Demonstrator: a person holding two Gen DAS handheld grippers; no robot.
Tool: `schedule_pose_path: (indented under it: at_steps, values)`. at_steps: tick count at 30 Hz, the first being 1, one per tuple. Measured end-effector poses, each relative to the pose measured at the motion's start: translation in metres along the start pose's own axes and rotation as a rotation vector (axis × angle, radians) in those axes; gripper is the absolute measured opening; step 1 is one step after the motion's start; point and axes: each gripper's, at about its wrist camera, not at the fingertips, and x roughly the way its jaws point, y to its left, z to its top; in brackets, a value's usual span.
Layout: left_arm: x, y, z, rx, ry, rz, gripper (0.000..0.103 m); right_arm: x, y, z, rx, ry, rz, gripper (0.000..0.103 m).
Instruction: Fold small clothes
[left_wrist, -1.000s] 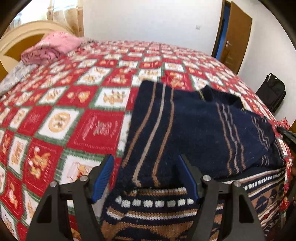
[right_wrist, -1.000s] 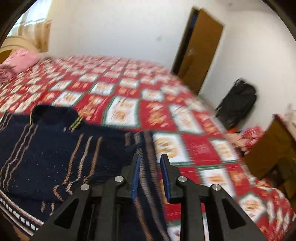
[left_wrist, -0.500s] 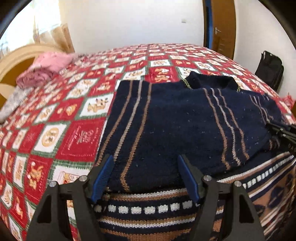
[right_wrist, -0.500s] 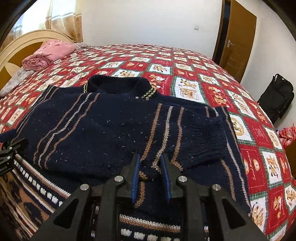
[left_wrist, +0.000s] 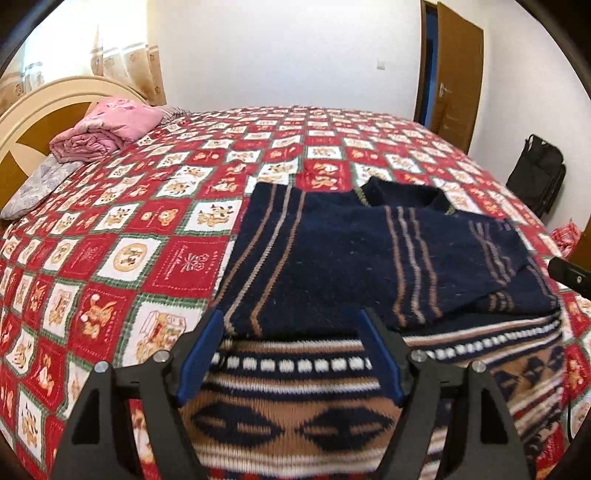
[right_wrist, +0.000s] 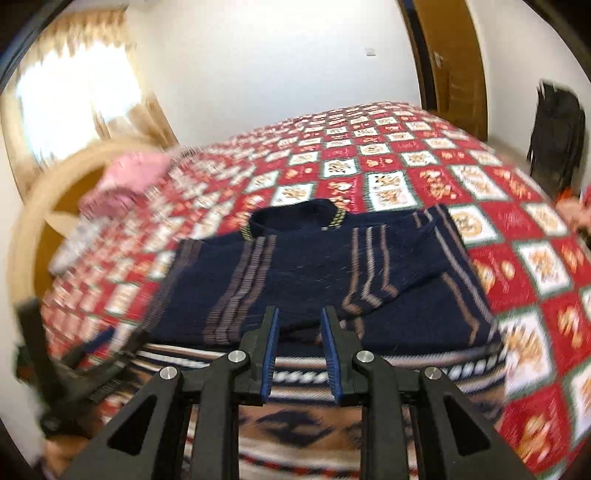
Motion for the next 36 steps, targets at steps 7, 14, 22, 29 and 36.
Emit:
schedule_pose_path:
  at_steps: [7, 14, 22, 29, 36]
  values:
    - [-0.041, 0.001, -0.006, 0.010, -0.048, -0.009, 0.079, -0.047, 0.004, -0.021, 0.082, -0.050, 0.086, 0.057]
    - [-0.080, -0.005, -0.008, 0.048, -0.119, -0.046, 0.090, -0.100, -0.008, -0.040, 0.188, -0.038, 0.175, 0.057]
    - [-0.097, -0.012, -0.013, 0.020, -0.099, -0.129, 0.095, -0.233, -0.005, -0.045, 0.064, -0.342, 0.062, 0.057]
    - [-0.123, -0.034, -0.022, 0.034, -0.107, -0.200, 0.095, -0.259, -0.020, -0.069, 0.193, -0.468, 0.172, 0.057]
    - [-0.143, -0.048, -0.031, 0.157, -0.181, -0.156, 0.103, -0.218, -0.014, -0.070, 0.215, -0.312, 0.265, 0.057]
